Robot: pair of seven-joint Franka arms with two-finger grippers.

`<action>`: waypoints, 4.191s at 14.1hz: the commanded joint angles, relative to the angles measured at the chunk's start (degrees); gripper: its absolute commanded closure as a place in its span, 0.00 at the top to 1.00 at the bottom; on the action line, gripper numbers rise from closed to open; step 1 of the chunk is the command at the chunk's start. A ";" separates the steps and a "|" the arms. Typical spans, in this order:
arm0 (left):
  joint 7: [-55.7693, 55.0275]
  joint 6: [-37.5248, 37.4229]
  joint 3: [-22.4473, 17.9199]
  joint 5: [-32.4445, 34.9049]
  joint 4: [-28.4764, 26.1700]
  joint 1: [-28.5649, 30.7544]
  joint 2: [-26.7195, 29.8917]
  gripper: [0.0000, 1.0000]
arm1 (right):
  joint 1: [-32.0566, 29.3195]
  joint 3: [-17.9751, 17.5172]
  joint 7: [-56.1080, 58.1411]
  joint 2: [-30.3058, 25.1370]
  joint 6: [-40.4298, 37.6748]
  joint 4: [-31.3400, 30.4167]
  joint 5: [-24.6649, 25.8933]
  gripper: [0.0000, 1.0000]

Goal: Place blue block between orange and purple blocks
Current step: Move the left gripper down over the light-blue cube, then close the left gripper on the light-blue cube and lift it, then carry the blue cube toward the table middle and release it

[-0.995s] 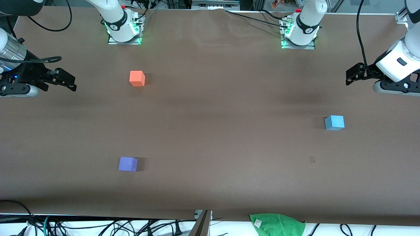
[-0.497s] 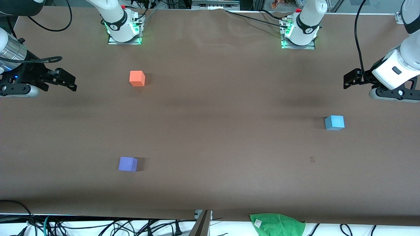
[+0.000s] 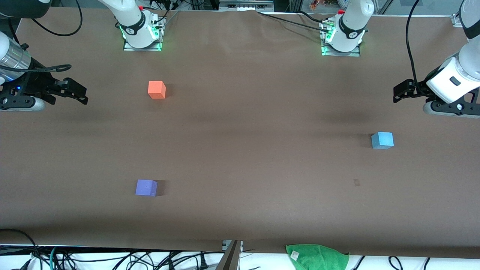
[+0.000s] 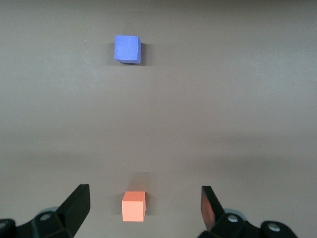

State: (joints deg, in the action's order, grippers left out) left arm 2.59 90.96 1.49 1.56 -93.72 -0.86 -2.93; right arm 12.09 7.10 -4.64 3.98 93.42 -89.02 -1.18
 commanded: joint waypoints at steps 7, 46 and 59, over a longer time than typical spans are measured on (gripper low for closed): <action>0.40 -0.35 -0.09 -0.43 2.14 2.70 -2.77 1.00 | -0.58 -0.51 -0.37 0.50 -0.26 1.30 -0.23 0.99; 0.80 18.47 17.11 -1.04 -6.92 11.59 -16.67 0.17 | -0.58 -0.51 -0.37 0.50 -0.26 1.30 -0.23 0.99; -50.29 44.64 21.27 12.83 3.81 -17.94 -43.11 0.17 | -0.93 -0.51 0.07 0.59 -0.17 1.30 -0.14 0.99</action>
State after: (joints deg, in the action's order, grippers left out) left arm -43.07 134.09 23.34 10.87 -92.58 -16.85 -43.01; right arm 11.99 7.09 -4.68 4.00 93.50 -89.00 -1.18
